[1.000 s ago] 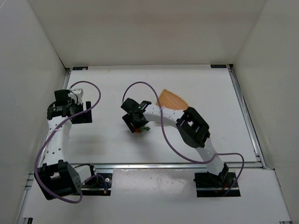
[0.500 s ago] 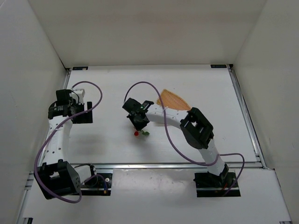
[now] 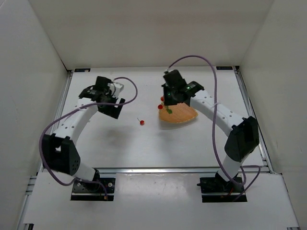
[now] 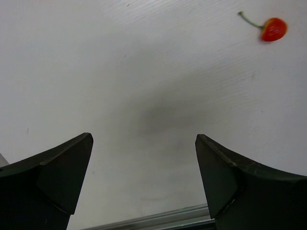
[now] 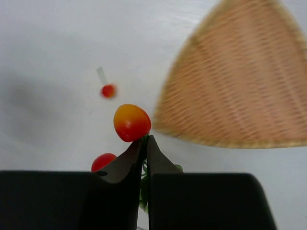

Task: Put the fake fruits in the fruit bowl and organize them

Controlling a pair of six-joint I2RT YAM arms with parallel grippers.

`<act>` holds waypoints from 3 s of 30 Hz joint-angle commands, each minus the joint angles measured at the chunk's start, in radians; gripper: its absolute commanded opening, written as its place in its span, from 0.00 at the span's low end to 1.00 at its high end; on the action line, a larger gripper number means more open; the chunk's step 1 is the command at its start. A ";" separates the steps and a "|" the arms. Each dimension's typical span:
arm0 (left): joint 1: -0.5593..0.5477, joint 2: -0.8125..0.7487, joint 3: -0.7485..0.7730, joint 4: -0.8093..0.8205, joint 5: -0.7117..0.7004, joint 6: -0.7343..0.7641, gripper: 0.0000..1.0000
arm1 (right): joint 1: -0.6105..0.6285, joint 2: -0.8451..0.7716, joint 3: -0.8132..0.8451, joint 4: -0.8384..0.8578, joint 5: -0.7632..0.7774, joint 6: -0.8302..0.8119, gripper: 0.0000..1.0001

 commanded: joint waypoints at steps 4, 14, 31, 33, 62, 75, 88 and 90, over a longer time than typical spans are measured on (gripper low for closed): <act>-0.246 0.163 0.139 0.022 -0.140 0.053 1.00 | -0.231 0.168 0.026 -0.079 -0.019 0.063 0.12; -0.409 0.385 0.226 0.060 -0.131 0.053 1.00 | -0.274 0.243 0.112 -0.164 0.013 0.024 0.90; -0.419 0.616 0.317 0.089 -0.041 0.044 0.64 | -0.382 -0.226 -0.186 -0.135 0.062 0.072 0.91; -0.419 0.626 0.326 0.089 -0.041 0.053 0.53 | -0.394 -0.248 -0.201 -0.135 0.062 0.072 0.91; -0.575 0.695 0.766 0.072 -0.051 0.064 0.32 | -0.484 -0.439 -0.381 -0.115 0.101 0.169 0.91; -0.574 0.545 0.827 0.072 -0.173 0.038 1.00 | -0.541 -0.607 -0.494 -0.124 0.129 0.169 0.94; 0.023 0.067 0.204 0.072 -0.237 -0.054 1.00 | -0.601 -0.719 -0.640 -0.162 0.102 0.178 1.00; 0.116 -0.036 0.036 0.083 -0.194 -0.065 1.00 | -0.612 -0.729 -0.660 -0.162 0.056 0.156 1.00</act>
